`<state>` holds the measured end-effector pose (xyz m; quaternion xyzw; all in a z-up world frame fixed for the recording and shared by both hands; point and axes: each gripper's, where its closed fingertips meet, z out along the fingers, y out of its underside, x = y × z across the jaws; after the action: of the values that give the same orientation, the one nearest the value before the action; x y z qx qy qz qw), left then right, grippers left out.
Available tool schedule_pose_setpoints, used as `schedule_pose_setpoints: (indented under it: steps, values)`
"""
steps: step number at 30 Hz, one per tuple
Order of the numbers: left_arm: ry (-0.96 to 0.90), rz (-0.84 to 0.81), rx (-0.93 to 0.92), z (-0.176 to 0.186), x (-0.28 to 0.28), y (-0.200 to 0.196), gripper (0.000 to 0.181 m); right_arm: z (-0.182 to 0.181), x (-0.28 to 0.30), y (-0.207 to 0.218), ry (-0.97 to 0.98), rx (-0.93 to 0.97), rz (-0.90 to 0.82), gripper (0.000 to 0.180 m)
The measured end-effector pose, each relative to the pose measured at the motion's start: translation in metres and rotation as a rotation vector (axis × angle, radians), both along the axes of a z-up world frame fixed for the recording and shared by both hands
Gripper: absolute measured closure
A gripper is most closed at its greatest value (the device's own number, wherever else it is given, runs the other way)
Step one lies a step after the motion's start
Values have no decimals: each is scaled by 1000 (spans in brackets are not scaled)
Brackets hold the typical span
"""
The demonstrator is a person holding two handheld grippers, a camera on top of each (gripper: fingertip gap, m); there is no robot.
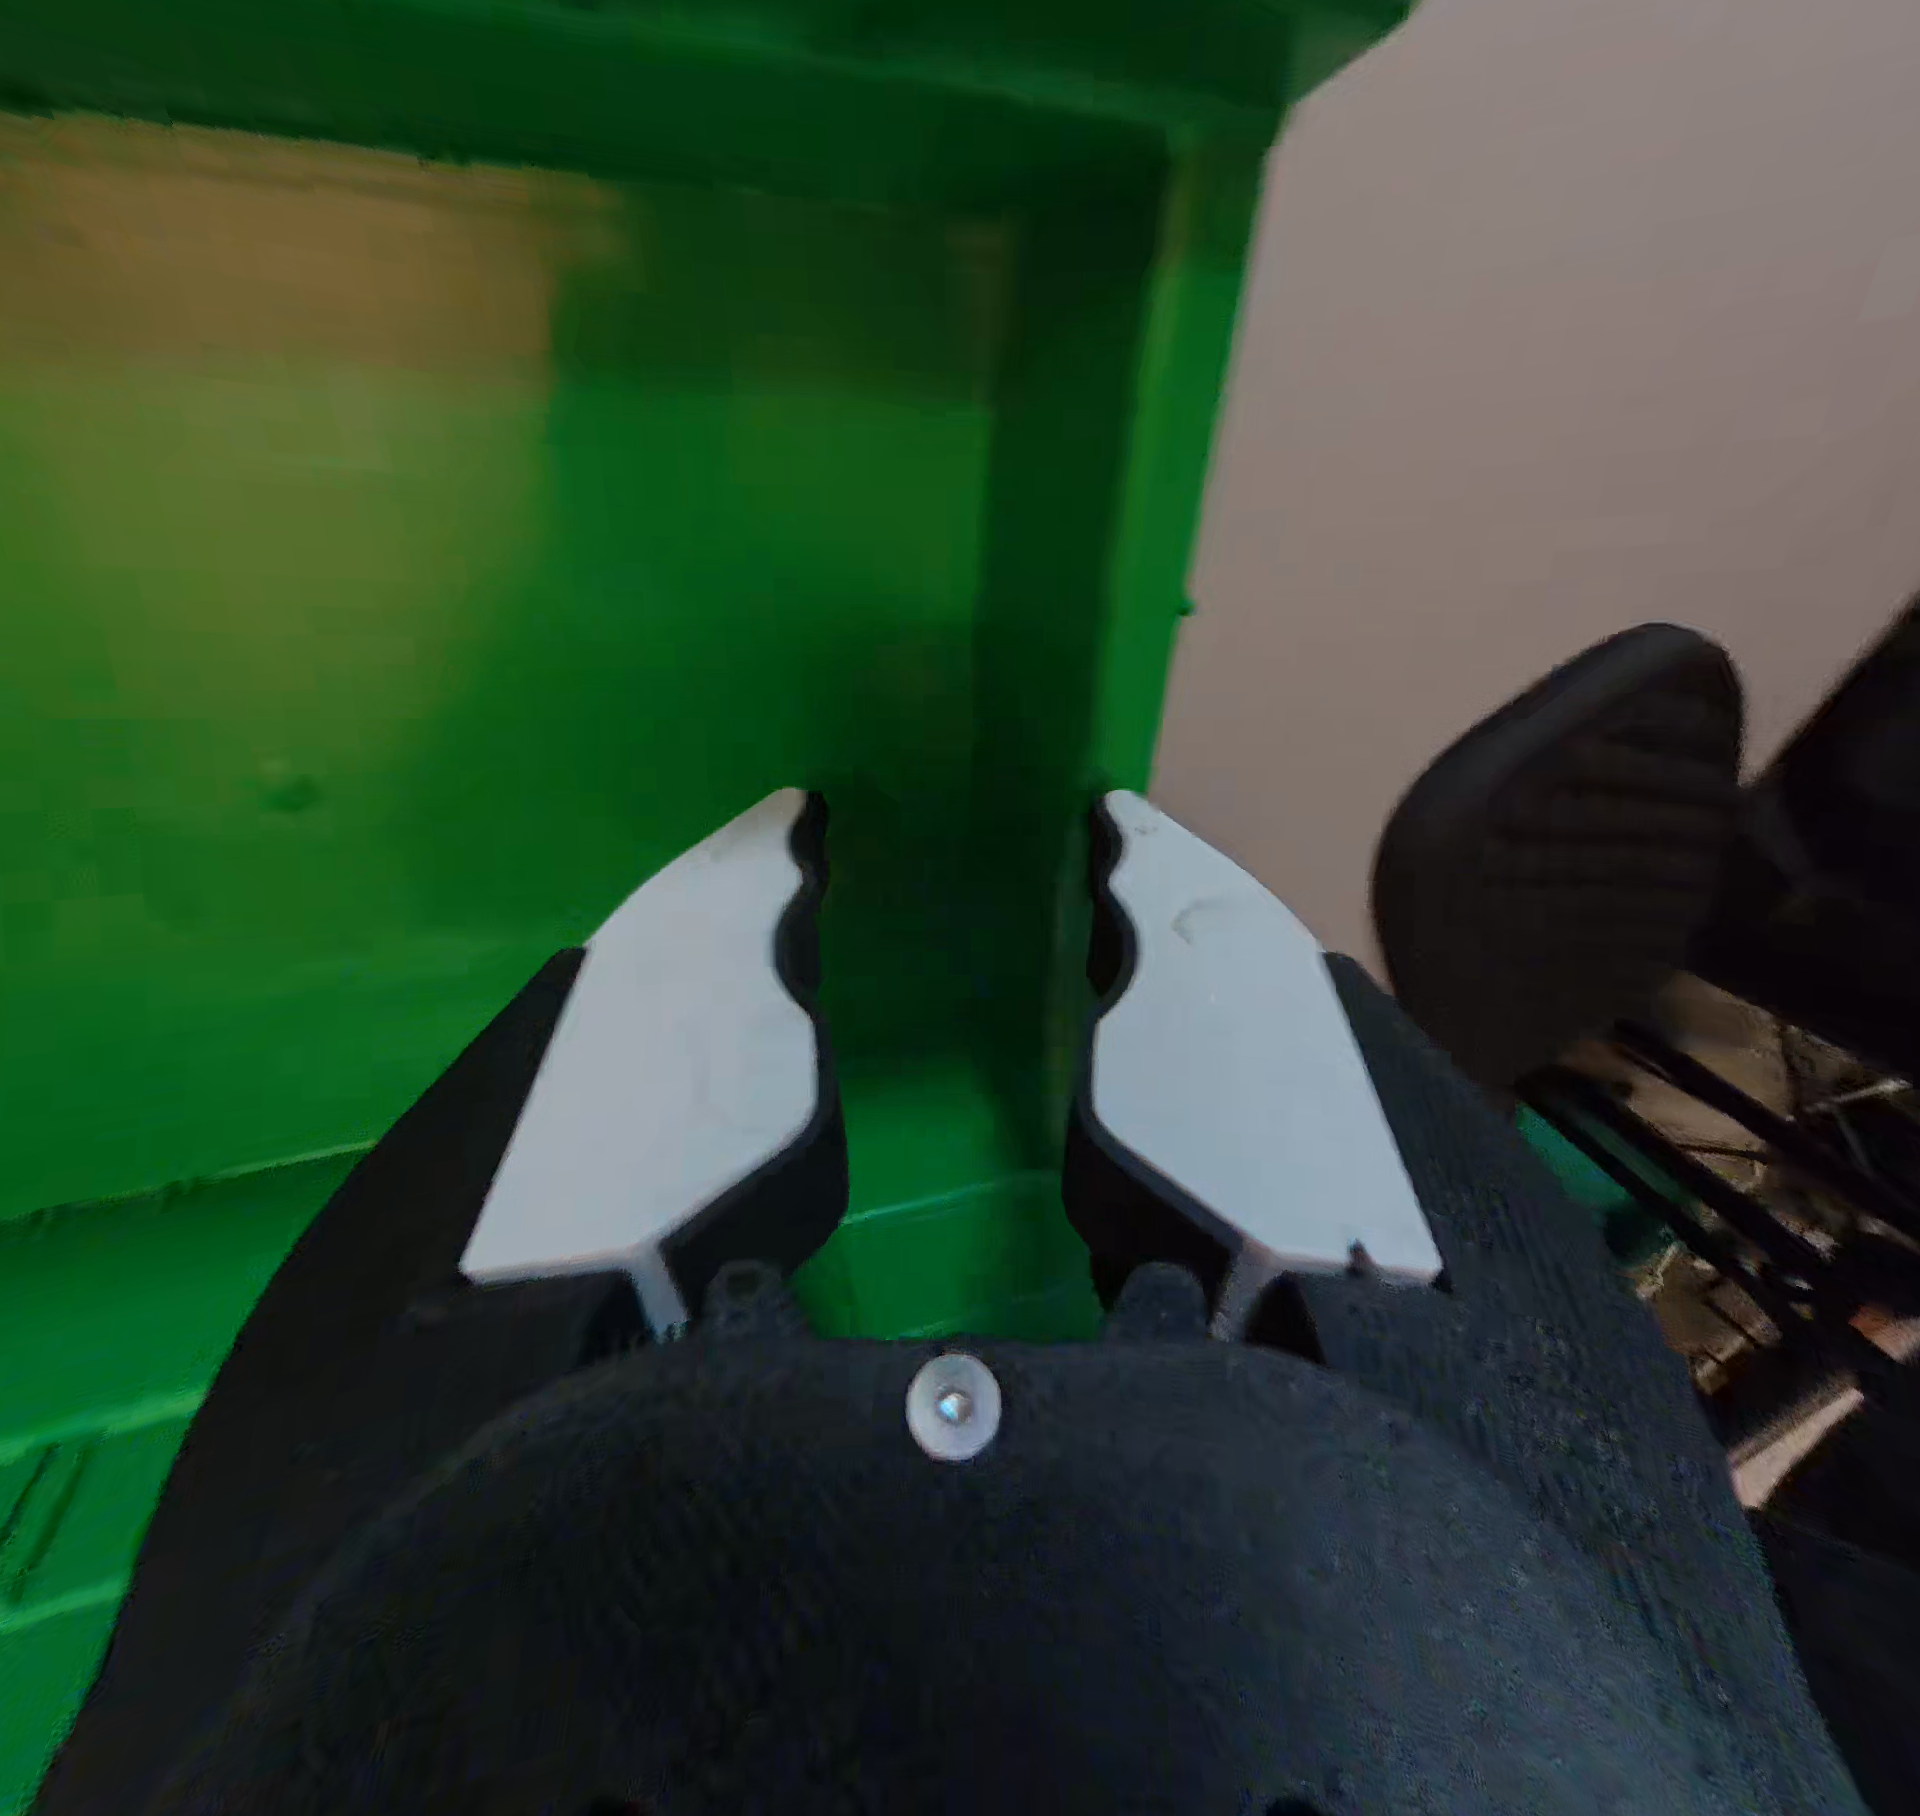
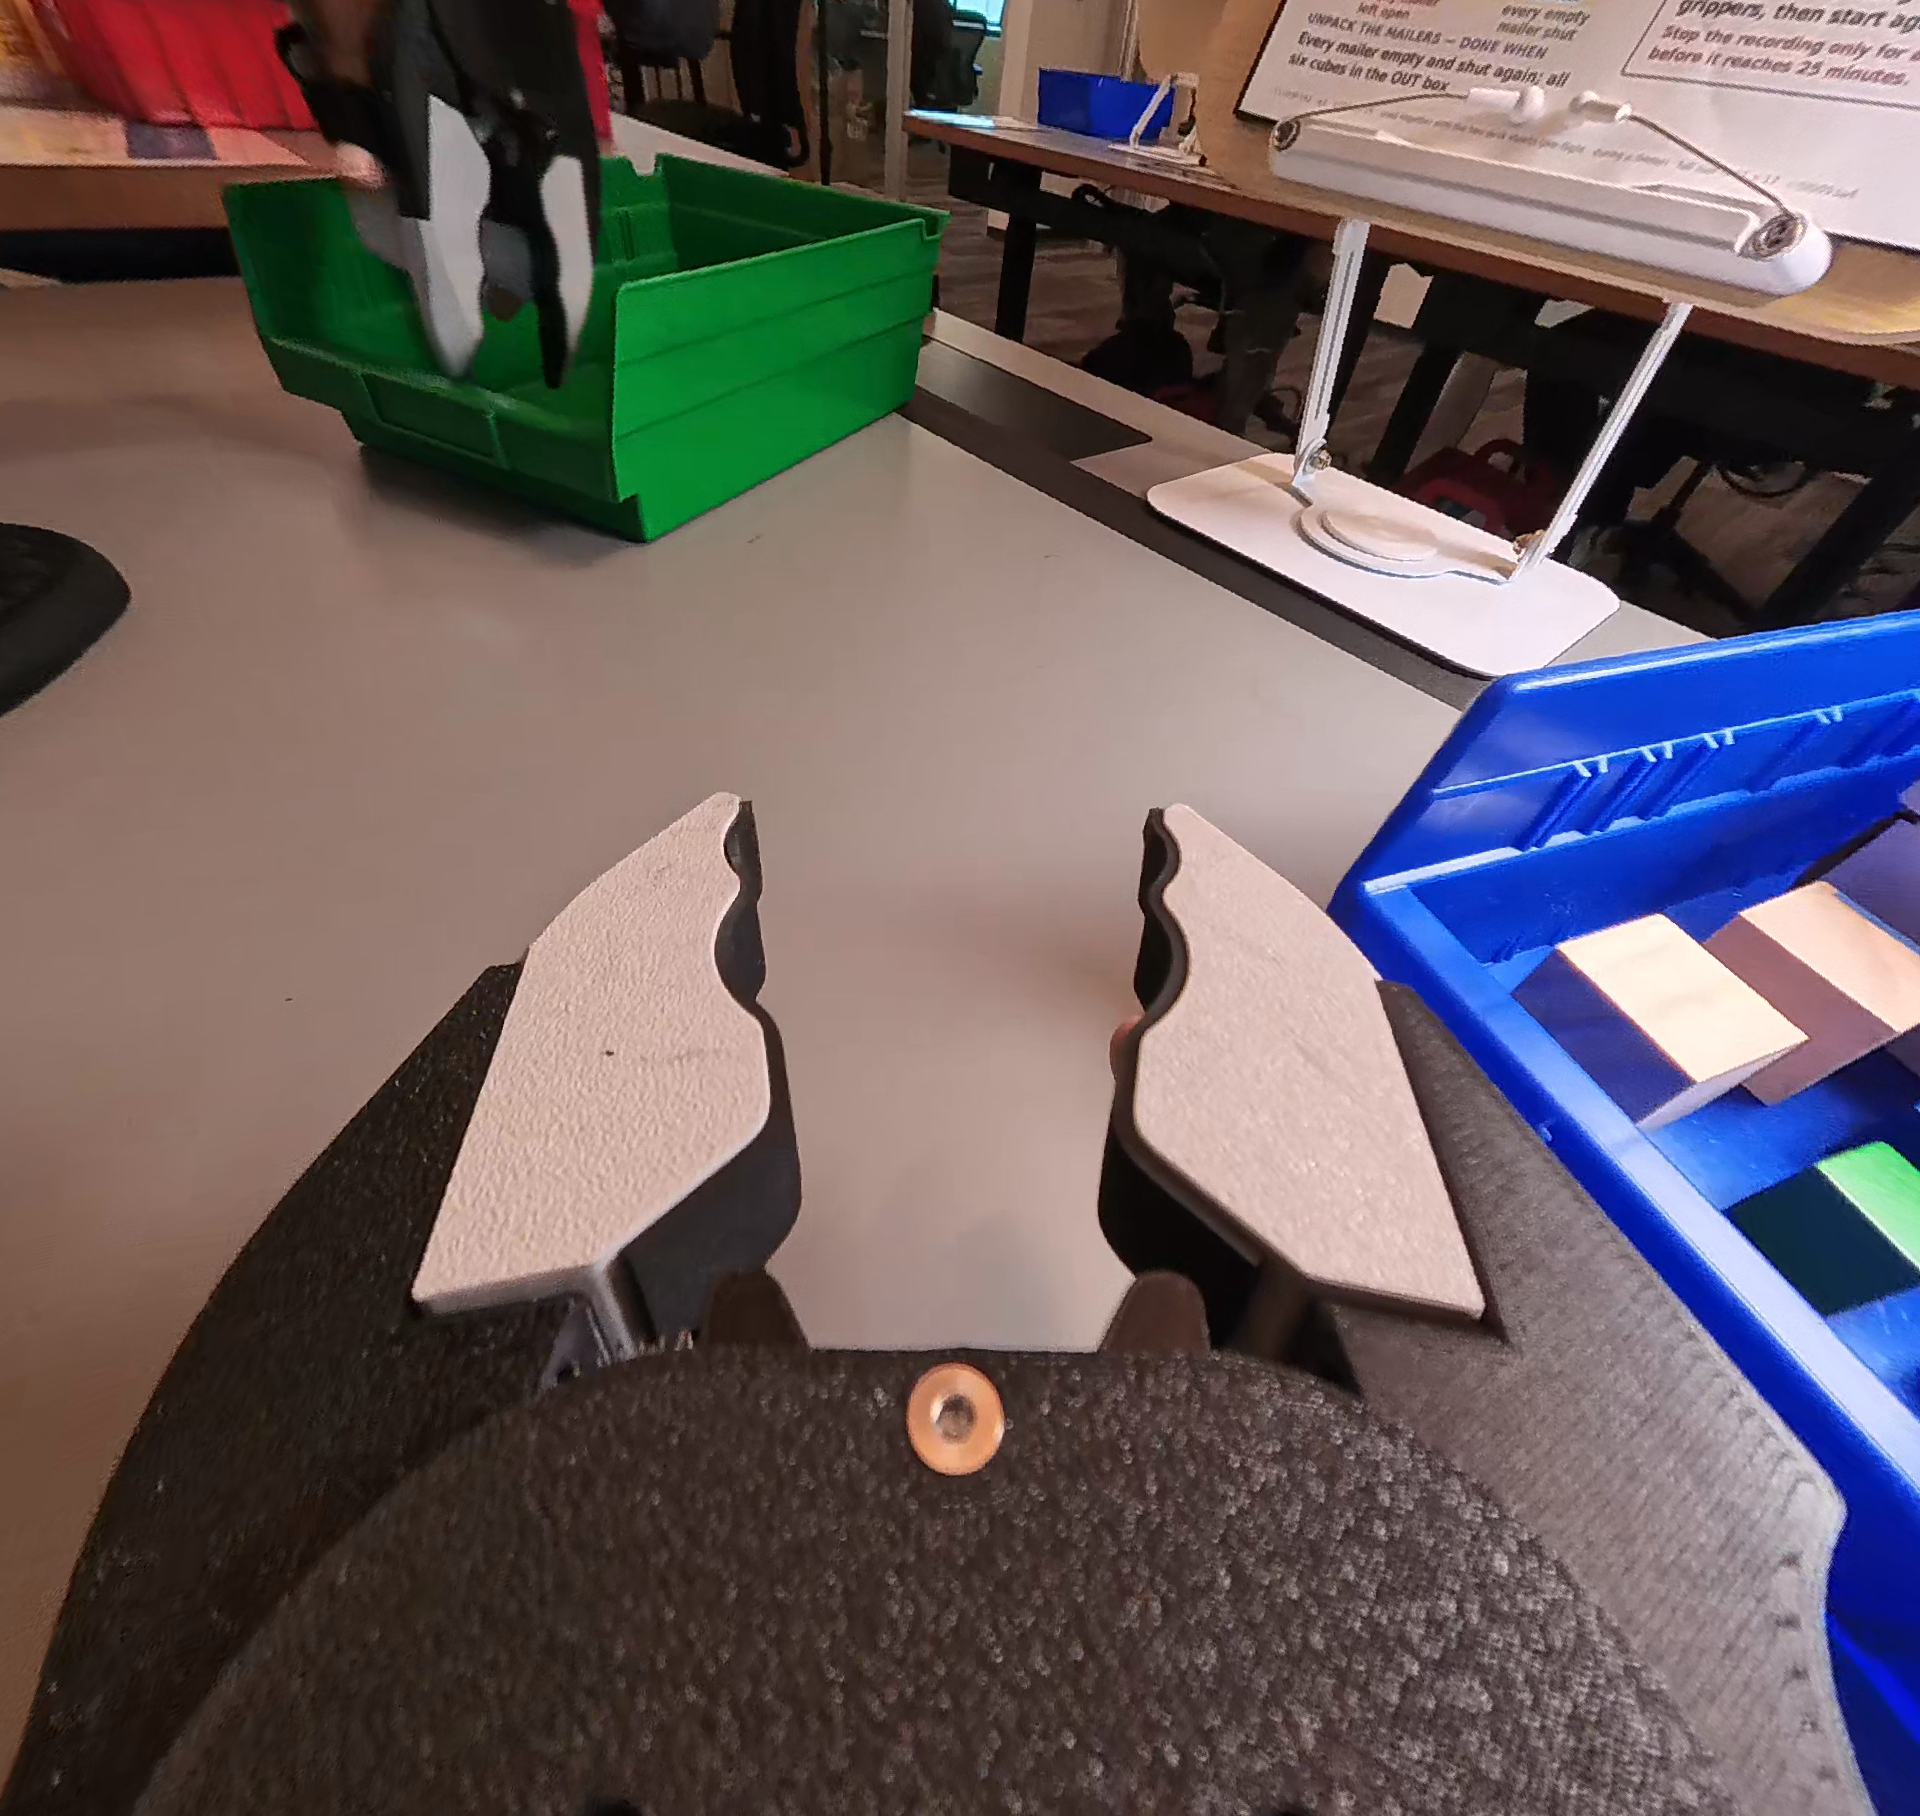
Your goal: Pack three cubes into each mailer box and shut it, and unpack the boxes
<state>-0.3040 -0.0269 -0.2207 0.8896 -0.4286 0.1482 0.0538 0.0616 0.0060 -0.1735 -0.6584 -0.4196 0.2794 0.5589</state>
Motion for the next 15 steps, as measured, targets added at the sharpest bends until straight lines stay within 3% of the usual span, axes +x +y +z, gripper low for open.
schedule_pose_setpoints:
  steps: [8, 12, 15]
  values:
    - [16, -90, -23, -4, 20, -22, 133, -1, 1, 1, -9, 6, -13, 111]
    - [106, -159, -6, -25, 21, -28, 154, 0, 3, 3, -12, 11, -28, 112]
    - [173, -242, 94, -29, 27, -22, 157, -2, 4, 5, -23, 6, -42, 112]
